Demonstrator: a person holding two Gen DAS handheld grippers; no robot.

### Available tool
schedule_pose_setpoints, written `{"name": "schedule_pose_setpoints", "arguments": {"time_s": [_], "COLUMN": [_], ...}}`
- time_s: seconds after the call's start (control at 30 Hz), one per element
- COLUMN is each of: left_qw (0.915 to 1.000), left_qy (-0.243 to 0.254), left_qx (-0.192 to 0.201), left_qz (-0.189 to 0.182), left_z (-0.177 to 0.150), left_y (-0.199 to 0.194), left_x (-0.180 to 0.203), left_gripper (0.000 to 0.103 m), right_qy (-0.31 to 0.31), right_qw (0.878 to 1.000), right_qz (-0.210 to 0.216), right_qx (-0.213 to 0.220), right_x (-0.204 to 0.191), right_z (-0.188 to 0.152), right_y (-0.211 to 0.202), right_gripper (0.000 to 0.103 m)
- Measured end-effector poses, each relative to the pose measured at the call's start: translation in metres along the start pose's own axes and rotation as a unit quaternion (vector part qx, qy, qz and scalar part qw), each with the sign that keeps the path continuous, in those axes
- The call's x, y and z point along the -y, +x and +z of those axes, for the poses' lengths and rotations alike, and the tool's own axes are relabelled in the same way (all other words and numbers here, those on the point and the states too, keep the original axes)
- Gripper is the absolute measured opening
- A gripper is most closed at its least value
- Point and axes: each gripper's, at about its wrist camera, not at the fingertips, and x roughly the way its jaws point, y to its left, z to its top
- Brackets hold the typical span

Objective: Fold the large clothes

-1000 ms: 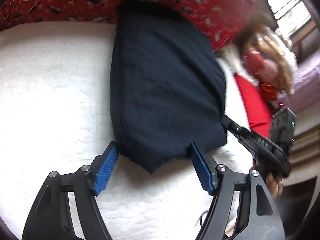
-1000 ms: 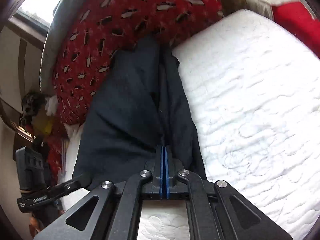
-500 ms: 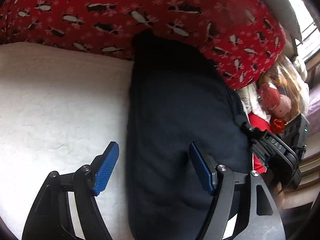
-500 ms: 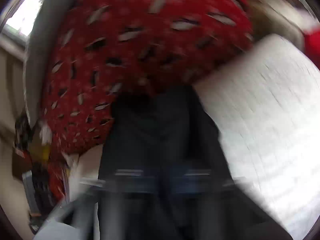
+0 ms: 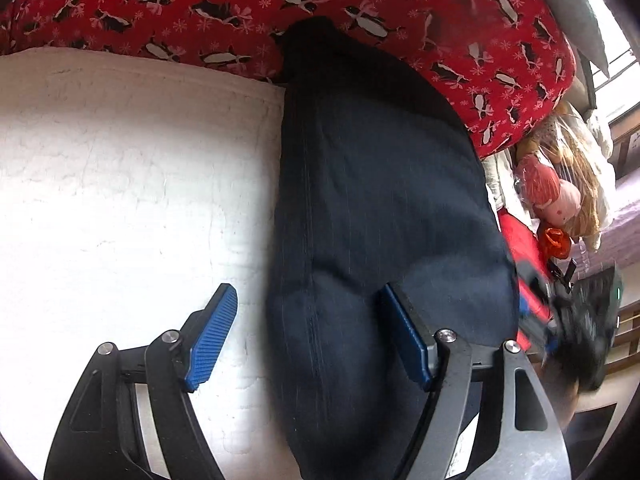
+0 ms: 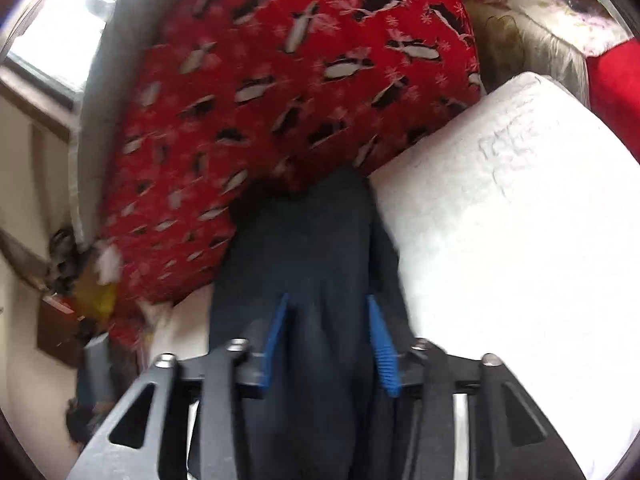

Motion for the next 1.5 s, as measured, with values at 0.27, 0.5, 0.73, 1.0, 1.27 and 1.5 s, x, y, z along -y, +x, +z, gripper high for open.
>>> {"name": "schedule_pose_setpoints", "arguments": {"time_s": [0.27,0.5,0.73,1.0,1.27,1.5], "left_qw": [0.9997,0.9976,0.9902,0.9922,0.9920,0.9894], "left_qy": [0.013,0.022,0.050,0.037,0.035,0.026], "left_qx": [0.019,0.061,0.066,0.056,0.060,0.071], "left_qz": [-0.004,0.024,0.113,0.105,0.105,0.124], "left_z": [-0.031,-0.019,0.006,0.002,0.000,-0.004], "left_y": [-0.010,-0.033,0.000,0.020,0.018,0.020], "left_x": [0.007,0.009,0.036,0.028,0.029,0.023], "left_gripper": [0.076,0.077,0.077,0.077,0.078,0.097], "right_qy": [-0.046,-0.036,-0.126,-0.132,-0.133,-0.140], "right_qw": [0.999,0.994,0.980,0.977,0.976,0.977], "right_qz": [-0.011,-0.094,-0.061,-0.160,-0.122,-0.155], "right_qx": [0.019,0.040,0.142,0.048,0.119,0.053], "right_x": [0.017,0.020,-0.047,-0.005,-0.036,-0.001], "right_z": [-0.045,-0.043,-0.020,-0.029,-0.023,-0.040], "right_y": [-0.028,-0.034,-0.032,0.060,0.010,0.050], "right_gripper": [0.000,0.006,0.043,0.043,0.048,0.059]}}
